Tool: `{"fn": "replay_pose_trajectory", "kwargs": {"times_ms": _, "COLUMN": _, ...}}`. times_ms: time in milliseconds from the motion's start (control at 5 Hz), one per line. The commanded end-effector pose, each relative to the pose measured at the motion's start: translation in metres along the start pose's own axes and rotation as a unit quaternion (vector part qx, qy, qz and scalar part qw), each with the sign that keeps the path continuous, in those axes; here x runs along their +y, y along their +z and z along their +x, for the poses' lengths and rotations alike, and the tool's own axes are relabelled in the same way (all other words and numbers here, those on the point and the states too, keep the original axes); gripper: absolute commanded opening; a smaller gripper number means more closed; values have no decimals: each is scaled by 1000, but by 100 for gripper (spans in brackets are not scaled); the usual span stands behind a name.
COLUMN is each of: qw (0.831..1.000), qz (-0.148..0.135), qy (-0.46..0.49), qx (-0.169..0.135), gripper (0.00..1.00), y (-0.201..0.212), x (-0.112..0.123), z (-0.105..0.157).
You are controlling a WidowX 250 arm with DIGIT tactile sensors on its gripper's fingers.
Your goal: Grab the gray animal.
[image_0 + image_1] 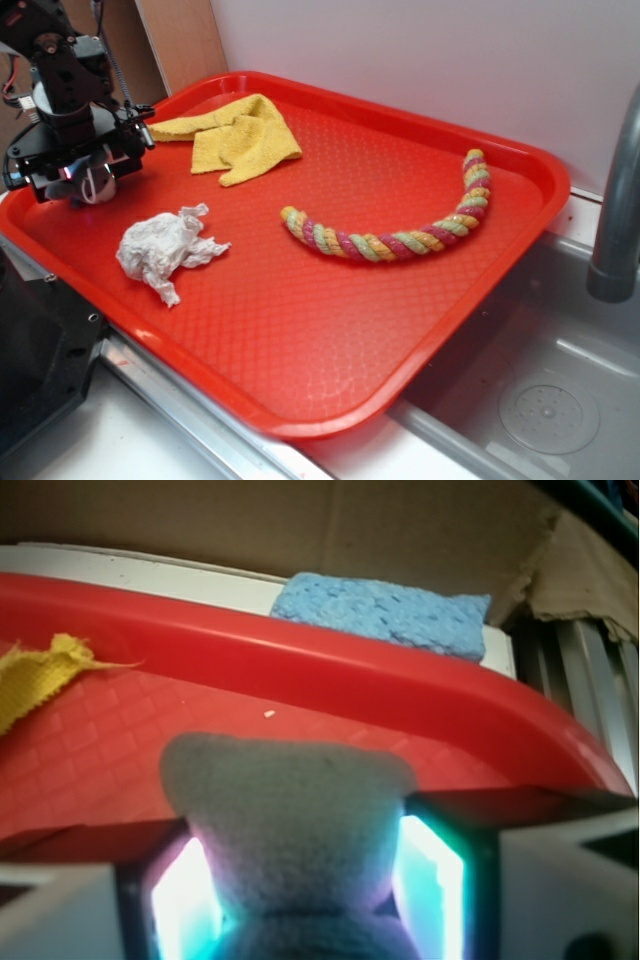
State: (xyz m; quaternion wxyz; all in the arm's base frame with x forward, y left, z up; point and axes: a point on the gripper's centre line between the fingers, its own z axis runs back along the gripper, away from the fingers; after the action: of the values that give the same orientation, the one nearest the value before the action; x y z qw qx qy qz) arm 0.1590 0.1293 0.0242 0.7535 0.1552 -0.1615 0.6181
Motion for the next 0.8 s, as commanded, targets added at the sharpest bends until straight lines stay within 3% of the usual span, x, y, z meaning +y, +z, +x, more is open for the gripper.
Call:
{"fn": "replay_pose_trajectory", "kwargs": {"times_ms": 0, "qw": 995, "qz": -14, "qy": -91, "qx": 46, "gripper": 0, "y": 39, "x": -19, "z": 10}}
{"fn": "replay_pose_trajectory", "kwargs": {"times_ms": 200, "qw": 983, "qz": -47, "qy": -154, "qx": 91, "gripper": 0, "y": 74, "x": -34, "z": 4}}
{"fn": "replay_pose_trajectory", "kwargs": {"times_ms": 400, "qw": 959, "qz": -75, "qy": -227, "qx": 150, "gripper": 0, "y": 111, "x": -46, "z": -2}}
{"fn": "replay_pose_trajectory", "kwargs": {"times_ms": 600, "qw": 940, "qz": -107, "qy": -270, "qx": 179, "gripper": 0, "y": 145, "x": -55, "z": -5}}
